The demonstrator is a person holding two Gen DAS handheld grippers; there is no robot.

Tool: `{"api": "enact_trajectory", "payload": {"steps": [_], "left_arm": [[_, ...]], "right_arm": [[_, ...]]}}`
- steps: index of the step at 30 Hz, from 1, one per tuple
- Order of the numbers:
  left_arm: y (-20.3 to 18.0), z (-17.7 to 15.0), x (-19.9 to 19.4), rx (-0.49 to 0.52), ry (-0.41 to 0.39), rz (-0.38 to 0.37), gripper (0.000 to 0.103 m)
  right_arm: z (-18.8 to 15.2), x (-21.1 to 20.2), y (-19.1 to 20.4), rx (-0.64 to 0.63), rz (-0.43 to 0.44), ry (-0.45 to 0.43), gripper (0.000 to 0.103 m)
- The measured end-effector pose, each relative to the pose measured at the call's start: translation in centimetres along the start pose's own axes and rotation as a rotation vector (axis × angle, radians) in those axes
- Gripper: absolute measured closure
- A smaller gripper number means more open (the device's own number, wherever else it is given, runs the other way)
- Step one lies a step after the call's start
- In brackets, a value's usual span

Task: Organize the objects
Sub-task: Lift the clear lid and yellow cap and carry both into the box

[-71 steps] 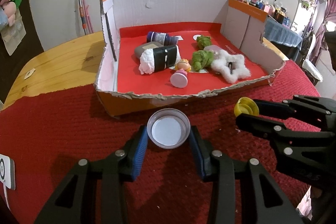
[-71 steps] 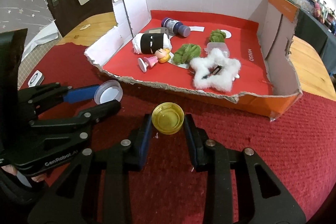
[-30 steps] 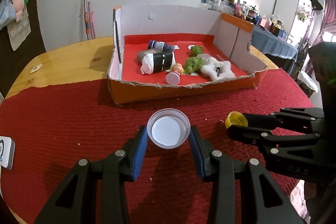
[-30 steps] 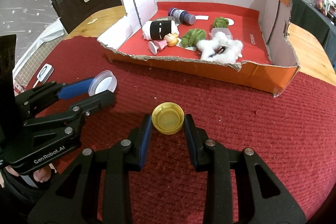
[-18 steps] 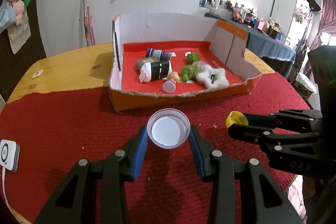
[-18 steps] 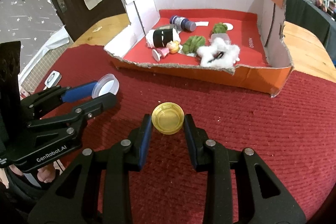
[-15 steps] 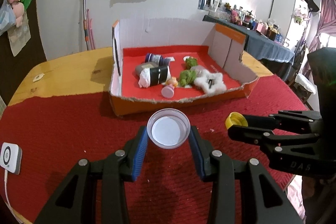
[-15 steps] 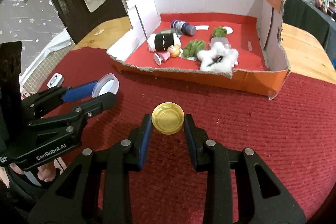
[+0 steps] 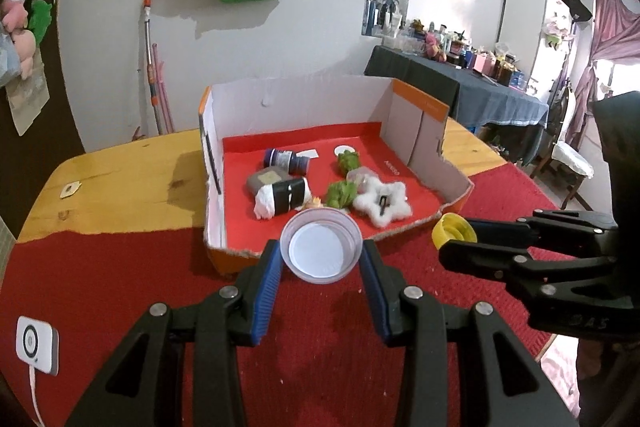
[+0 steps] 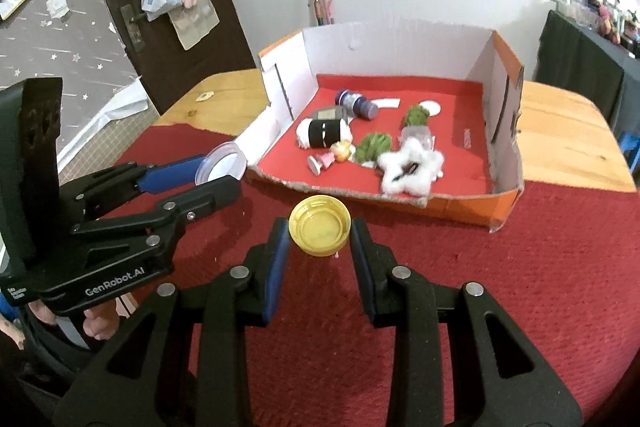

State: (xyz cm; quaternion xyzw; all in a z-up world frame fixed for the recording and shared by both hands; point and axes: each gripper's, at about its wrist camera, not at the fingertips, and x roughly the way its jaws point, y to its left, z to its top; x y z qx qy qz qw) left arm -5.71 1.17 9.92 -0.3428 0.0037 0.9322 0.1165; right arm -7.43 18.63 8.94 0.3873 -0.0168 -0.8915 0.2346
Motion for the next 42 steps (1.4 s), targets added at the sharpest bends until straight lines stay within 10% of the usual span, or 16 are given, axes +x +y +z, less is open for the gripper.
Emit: {"api": "enact_trajectory", "payload": {"steps": [42], "left_arm": [[3.5, 2.8, 11.2, 0.094, 0.335, 0.02, 0.061]], "right_arm": [[5.5, 10.3, -3.9, 0.033, 0.108, 0.287, 0.073]]}}
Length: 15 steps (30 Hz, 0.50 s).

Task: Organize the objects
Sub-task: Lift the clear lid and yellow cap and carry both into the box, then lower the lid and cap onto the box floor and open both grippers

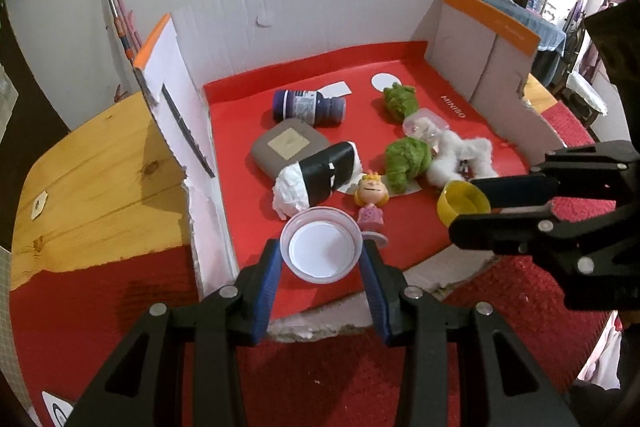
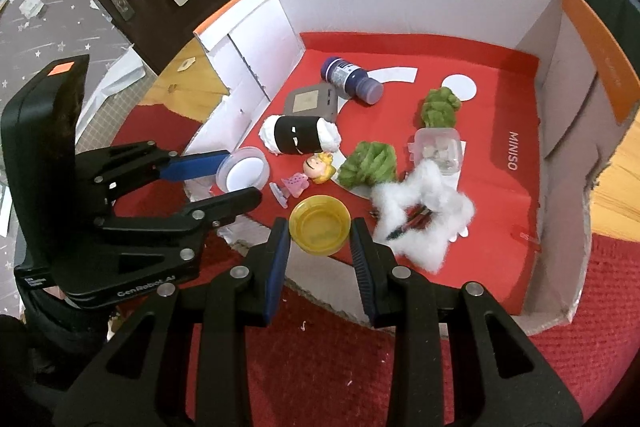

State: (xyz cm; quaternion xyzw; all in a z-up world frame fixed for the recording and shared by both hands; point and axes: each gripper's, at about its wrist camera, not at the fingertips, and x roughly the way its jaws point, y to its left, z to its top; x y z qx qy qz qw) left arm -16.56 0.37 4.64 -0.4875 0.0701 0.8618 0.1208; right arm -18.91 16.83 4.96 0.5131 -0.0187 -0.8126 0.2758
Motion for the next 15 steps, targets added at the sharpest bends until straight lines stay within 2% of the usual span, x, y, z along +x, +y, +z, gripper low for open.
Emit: {"api": "enact_trajectory", "payload": {"steps": [10, 15], "left_arm": [[-0.2, 0.3, 1.1, 0.0, 0.012, -0.004, 0.061], [-0.4, 0.5, 1.2, 0.007, 0.007, 0.015, 0.061]], "right_arm": [[0.3, 1.5, -0.4, 0.002, -0.004, 0.037, 0.073], [0.3, 2.0, -1.1, 0.004, -0.042, 0.055, 0.073]]}}
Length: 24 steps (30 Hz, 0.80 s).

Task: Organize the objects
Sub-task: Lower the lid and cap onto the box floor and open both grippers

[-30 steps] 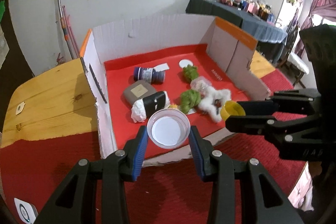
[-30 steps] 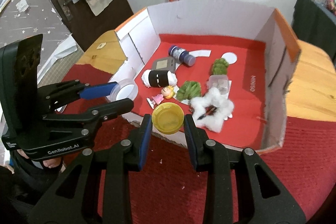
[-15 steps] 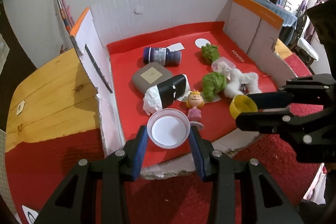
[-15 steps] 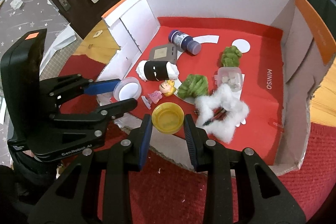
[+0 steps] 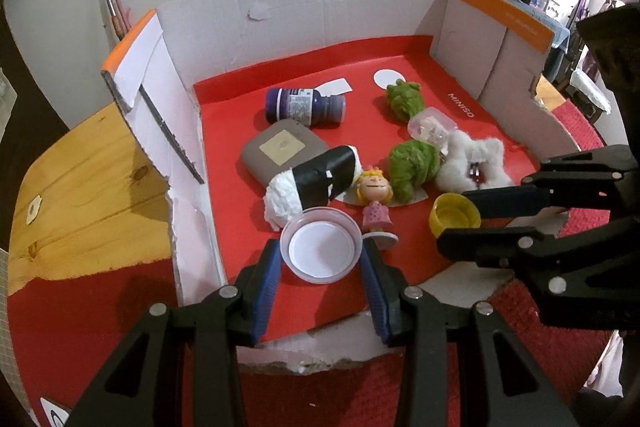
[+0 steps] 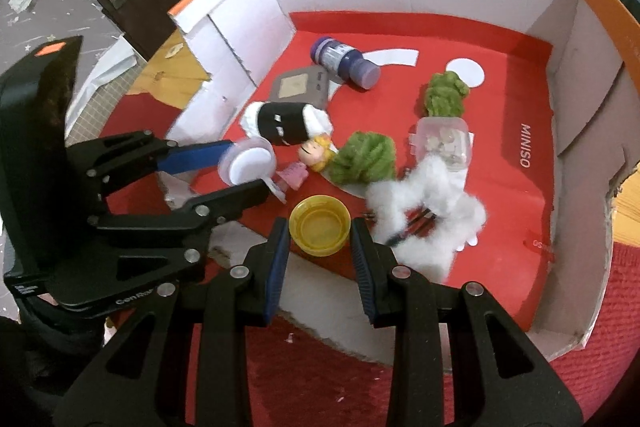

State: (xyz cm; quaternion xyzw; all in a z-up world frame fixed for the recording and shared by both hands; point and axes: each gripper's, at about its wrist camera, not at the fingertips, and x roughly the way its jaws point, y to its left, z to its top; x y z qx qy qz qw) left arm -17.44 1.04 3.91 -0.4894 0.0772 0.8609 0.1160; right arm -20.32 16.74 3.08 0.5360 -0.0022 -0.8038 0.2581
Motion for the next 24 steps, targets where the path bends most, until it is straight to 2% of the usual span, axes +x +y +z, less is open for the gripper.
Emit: {"api": "enact_trajectory", "payload": {"steps": [11, 16, 24], "left_arm": [[-1.2, 0.7, 0.6, 0.0, -0.014, -0.015, 0.061], [-1.2, 0.9, 1.1, -0.022, -0.021, -0.024, 0.061], [-1.1, 0.7, 1.3, -0.04, -0.039, -0.023, 0.061]], "right_arm": [[-0.1, -0.8, -3.0, 0.031, -0.126, -0.034, 0.073], [-0.3, -1.2, -4.1, 0.046, -0.146, -0.05, 0.073], [-0.6, -1.1, -3.6, 0.021, -0.181, -0.061, 0.073]]}}
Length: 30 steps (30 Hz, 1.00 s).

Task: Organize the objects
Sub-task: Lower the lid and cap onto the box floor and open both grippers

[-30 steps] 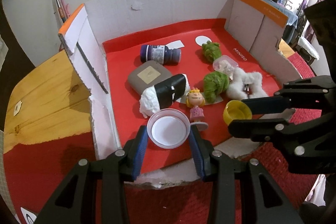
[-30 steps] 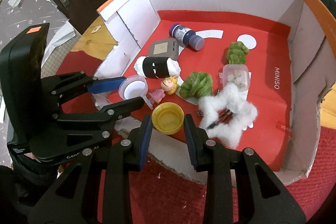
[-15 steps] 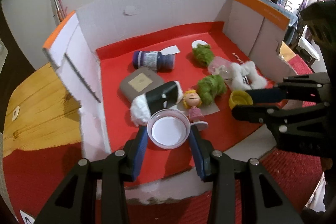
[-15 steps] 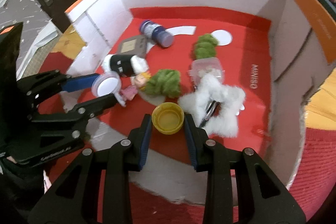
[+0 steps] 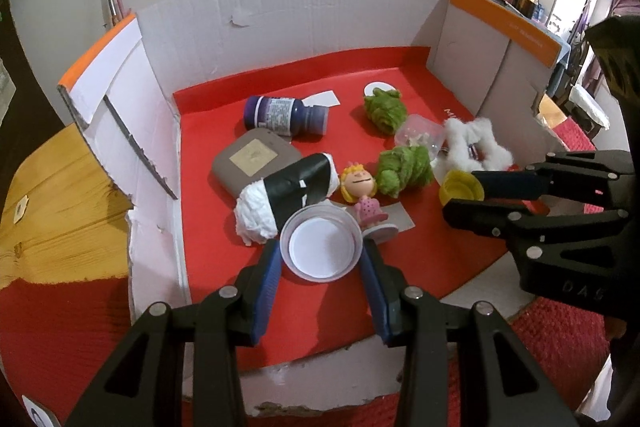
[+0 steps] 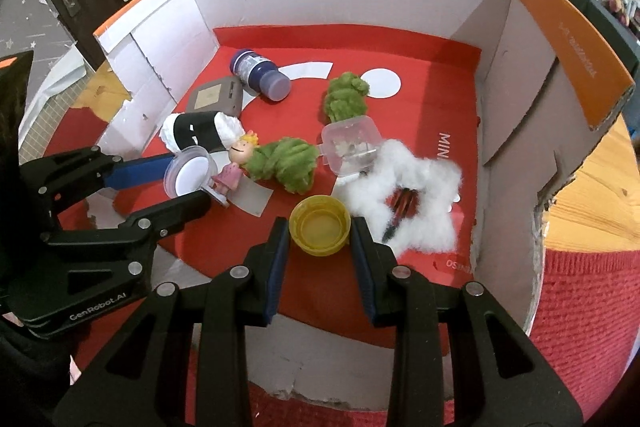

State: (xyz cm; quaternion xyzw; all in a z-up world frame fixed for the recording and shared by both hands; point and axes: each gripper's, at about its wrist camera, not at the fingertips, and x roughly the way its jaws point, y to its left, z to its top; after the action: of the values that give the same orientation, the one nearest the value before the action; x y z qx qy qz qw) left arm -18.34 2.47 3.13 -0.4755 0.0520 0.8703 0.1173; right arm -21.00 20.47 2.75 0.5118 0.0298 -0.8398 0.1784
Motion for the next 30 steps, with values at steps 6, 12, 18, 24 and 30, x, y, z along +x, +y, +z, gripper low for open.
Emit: {"api": "enact_trajectory", "payload": {"steps": [6, 12, 18, 24, 30], "left_arm": [[0.0, -0.1, 0.0, -0.001, -0.007, 0.001, 0.061], [0.2, -0.1, 0.0, -0.007, -0.014, -0.007, 0.061], [0.2, -0.1, 0.0, -0.007, -0.019, 0.0, 0.059], [0.3, -0.2, -0.5, -0.011, -0.038, 0.003, 0.054], [0.2, -0.3, -1.4, -0.006, -0.063, 0.023, 0.046]], "right_arm": [[0.0, 0.3, 0.2, -0.003, -0.005, -0.004, 0.073], [0.2, 0.2, 0.7, -0.001, -0.007, -0.007, 0.073], [0.5, 0.5, 1.2, 0.0, -0.002, -0.011, 0.073], [0.5, 0.3, 1.5, -0.014, -0.007, -0.02, 0.07], [0.5, -0.3, 1.3, -0.016, -0.007, -0.038, 0.053]]}}
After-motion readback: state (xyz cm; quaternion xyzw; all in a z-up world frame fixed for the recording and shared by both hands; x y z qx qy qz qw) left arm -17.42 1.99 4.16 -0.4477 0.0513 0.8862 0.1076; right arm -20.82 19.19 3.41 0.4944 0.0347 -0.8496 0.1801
